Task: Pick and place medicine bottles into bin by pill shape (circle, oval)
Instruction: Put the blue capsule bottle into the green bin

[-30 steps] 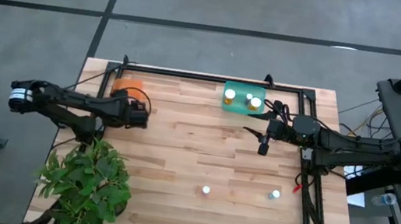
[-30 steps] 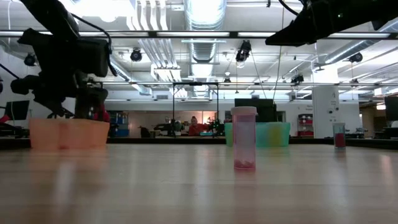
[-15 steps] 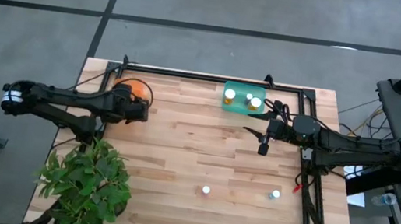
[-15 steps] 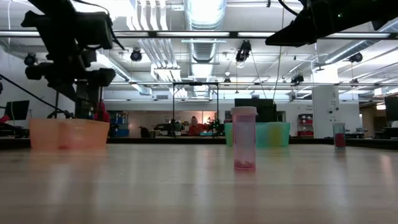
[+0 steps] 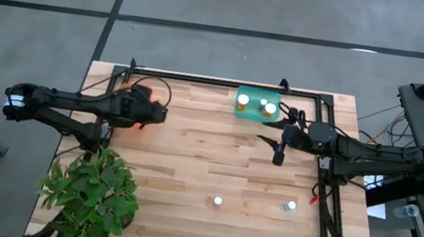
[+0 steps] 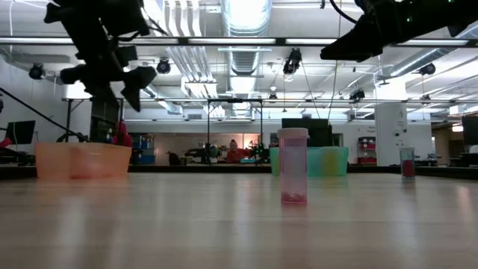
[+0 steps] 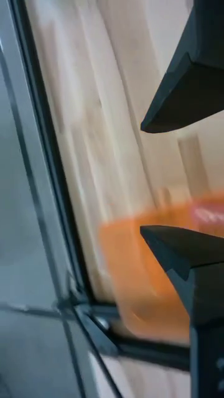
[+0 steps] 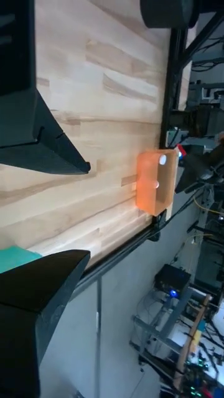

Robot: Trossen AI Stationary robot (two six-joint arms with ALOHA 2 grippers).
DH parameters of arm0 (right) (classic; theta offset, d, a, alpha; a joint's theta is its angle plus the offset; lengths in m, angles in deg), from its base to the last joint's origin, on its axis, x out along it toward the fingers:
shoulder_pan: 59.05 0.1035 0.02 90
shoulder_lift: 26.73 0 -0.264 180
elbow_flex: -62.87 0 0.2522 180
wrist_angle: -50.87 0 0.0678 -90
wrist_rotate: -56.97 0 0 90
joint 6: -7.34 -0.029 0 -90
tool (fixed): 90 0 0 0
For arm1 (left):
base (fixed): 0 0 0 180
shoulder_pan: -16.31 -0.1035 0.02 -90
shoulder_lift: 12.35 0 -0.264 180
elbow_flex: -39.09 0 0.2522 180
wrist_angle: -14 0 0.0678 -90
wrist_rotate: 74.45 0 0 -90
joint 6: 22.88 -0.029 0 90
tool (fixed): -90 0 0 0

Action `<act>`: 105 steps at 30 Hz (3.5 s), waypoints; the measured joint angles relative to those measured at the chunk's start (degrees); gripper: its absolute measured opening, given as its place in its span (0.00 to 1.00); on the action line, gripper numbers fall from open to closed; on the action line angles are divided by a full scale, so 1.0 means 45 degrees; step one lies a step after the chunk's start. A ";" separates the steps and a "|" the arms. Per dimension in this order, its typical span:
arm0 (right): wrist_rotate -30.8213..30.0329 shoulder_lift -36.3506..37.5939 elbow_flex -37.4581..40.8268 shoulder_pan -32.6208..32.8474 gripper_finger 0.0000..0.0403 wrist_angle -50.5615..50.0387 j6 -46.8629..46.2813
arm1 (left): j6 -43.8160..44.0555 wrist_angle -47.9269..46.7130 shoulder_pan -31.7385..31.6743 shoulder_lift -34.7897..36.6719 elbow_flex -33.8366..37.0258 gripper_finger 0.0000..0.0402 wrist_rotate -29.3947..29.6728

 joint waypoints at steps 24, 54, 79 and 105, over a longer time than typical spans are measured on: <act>0.4015 0.0002 -0.1923 0.0008 0.49 -0.6640 -0.9416 | -1.3869 1.3145 0.0009 -0.0300 0.0111 0.59 -0.4789; 0.1854 -0.6057 -0.5544 -0.4882 0.49 -1.5661 -0.8328 | -1.7865 1.6057 -0.0043 -0.1464 0.0363 0.59 -0.6102; 0.2841 -0.5812 -0.4101 -0.8055 0.49 -1.5064 -0.6586 | -1.7994 1.6109 -0.0159 -0.1472 0.0368 0.59 -0.6073; 0.3677 -0.5827 -0.3454 -0.7880 0.49 -1.4125 -0.7254 | -1.7977 1.6085 -0.0208 -0.1472 0.0368 0.59 -0.6073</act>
